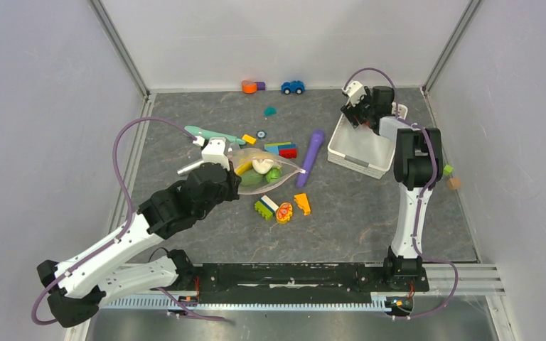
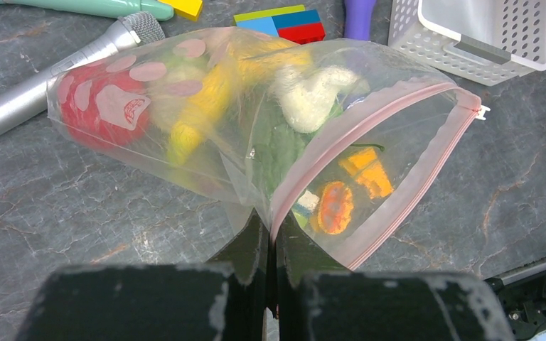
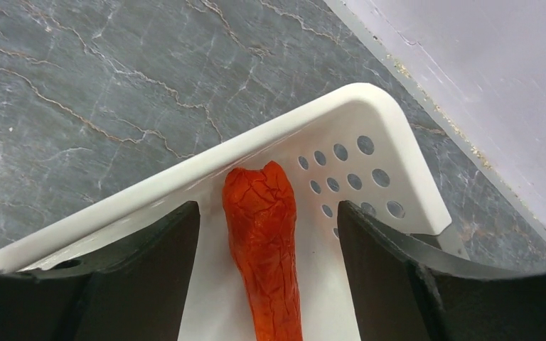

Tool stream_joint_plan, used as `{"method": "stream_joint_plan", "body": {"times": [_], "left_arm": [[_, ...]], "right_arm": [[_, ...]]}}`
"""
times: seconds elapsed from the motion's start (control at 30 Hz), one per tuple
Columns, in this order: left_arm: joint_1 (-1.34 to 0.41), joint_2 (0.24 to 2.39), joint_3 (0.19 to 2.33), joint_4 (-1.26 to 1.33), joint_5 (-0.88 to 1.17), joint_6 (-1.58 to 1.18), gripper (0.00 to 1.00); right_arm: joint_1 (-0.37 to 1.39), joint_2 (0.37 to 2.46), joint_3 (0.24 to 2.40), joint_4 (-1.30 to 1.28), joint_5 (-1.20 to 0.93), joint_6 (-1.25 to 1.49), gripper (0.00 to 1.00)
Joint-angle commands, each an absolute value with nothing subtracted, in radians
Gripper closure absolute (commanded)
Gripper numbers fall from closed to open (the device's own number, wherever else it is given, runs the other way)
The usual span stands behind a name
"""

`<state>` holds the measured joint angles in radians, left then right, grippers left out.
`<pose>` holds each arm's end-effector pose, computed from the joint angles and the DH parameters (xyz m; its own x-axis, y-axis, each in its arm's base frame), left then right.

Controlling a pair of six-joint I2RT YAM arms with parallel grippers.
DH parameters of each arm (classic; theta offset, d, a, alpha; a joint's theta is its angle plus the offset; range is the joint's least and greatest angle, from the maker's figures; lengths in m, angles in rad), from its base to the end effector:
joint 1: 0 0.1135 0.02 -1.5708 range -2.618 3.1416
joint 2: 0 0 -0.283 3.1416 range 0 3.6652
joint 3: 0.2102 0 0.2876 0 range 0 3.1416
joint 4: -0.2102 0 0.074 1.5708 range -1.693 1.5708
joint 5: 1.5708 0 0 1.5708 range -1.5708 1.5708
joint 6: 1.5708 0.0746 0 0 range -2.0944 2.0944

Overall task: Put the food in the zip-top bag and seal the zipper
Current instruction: Pick up the fake vegetable from the bin.

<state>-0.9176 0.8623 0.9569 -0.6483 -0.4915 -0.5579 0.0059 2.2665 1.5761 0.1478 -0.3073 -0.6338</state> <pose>0.1672 -0.1605 0.3412 -0.5126 -0.0981 -0.8530 0.2178 0.9461 -0.2398 0.5806 0.0260 0.1229 -0.2593 -0.5660 -0.7825 -0.5190 0.7650 -0.3813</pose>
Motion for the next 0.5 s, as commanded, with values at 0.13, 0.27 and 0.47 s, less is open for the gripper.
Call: {"method": "stream_joint_plan", "body": {"times": [0.13,0.27,0.47], "left_arm": [[-0.905,0.846,0.950,-0.591,-0.490,-0.506,0.98],[-0.902,0.850,0.950,-0.591,-0.488,-0.506,0.98],[-0.900,0.844,0.948,-0.592,-0.480,-0.506,0.98]], "right_arm": [[0.006,2.325,1.652,0.118,-0.336,-0.643,0.30],[0.006,2.330,1.655,0.102,-0.330,-0.643,0.44],[0.006,2.290,1.618,0.102,-0.321,-0.637,0.71]]}}
